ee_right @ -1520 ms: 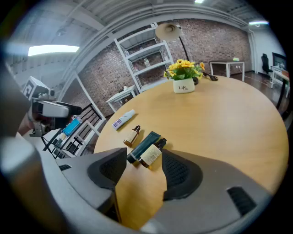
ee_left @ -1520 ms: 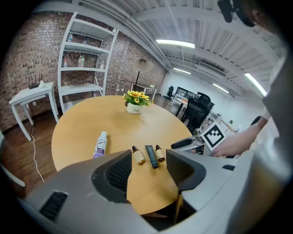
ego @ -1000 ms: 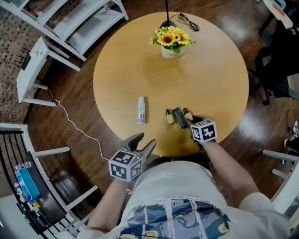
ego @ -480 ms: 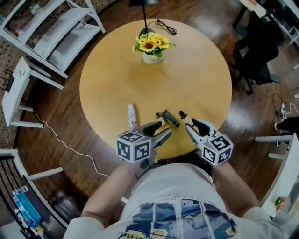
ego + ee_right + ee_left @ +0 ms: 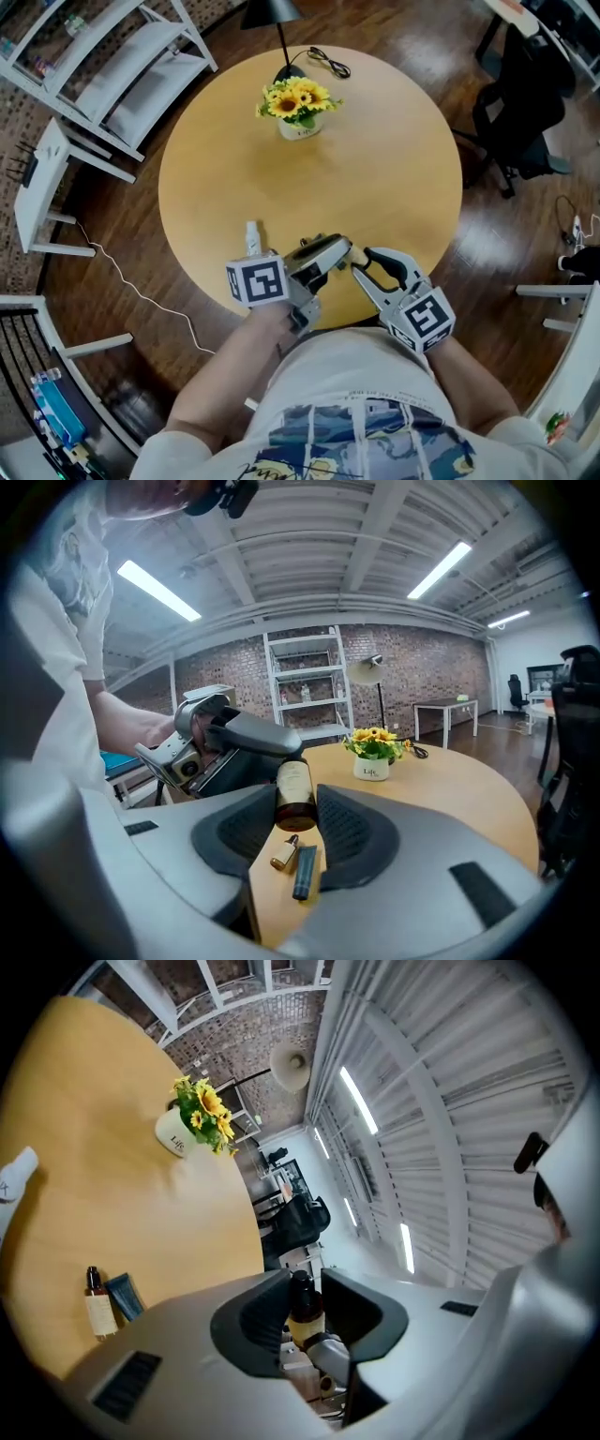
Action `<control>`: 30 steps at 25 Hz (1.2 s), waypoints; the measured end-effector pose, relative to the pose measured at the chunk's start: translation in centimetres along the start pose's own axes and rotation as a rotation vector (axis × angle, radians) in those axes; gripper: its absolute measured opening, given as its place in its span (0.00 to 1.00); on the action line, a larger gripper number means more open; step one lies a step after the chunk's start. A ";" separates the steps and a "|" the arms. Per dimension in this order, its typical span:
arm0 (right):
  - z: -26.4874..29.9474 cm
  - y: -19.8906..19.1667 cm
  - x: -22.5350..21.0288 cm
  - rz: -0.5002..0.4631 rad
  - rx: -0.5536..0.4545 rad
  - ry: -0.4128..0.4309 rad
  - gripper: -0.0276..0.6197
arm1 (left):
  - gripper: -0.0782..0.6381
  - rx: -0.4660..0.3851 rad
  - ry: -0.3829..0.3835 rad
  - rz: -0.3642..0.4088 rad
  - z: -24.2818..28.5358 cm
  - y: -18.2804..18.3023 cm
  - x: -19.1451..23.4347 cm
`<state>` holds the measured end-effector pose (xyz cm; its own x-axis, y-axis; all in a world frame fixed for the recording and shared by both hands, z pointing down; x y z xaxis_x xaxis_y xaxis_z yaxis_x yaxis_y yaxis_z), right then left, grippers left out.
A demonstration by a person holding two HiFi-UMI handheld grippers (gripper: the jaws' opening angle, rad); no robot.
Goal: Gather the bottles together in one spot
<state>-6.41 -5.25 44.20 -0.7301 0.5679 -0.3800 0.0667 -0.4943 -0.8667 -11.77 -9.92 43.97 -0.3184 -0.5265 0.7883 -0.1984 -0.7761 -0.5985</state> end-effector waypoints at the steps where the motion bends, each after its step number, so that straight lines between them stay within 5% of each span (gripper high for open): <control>1: 0.0 -0.1 -0.5 0.000 0.017 0.010 0.26 | 0.25 0.003 0.021 0.021 0.5 0.1 -0.1; 5: -0.4 -0.4 -4.2 -0.037 0.074 0.015 0.31 | 0.22 0.003 0.149 0.200 2.5 1.7 0.3; 10: -2.8 -0.8 -10.6 0.010 0.096 -0.039 0.31 | 0.22 0.018 0.499 0.560 3.6 6.8 6.4; 13: -4.8 -0.7 -14.1 0.053 0.093 -0.068 0.32 | 0.22 0.013 0.648 0.680 4.4 9.8 11.5; 19: -9.3 -1.1 -19.3 0.070 0.141 -0.130 0.36 | 0.22 0.017 0.835 0.752 6.3 12.6 22.0; 30: -13.8 -3.4 -24.3 0.162 0.234 -0.211 0.36 | 0.22 -0.025 0.912 0.754 7.7 13.5 29.5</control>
<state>20.53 -8.28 51.87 -0.8487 0.3333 -0.4107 0.0534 -0.7185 -0.6935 -16.69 -38.57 60.21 -0.9045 -0.3983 -0.1523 0.3078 -0.3629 -0.8795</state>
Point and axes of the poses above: the fingertips, and each gripper's own axes: z forward along the fingers, x to its left, y out of its top, the point moved 2 cm from there along -z, backward along the fingers, and after that the axes turned 15 degrees about z, right-handed, at the moved point
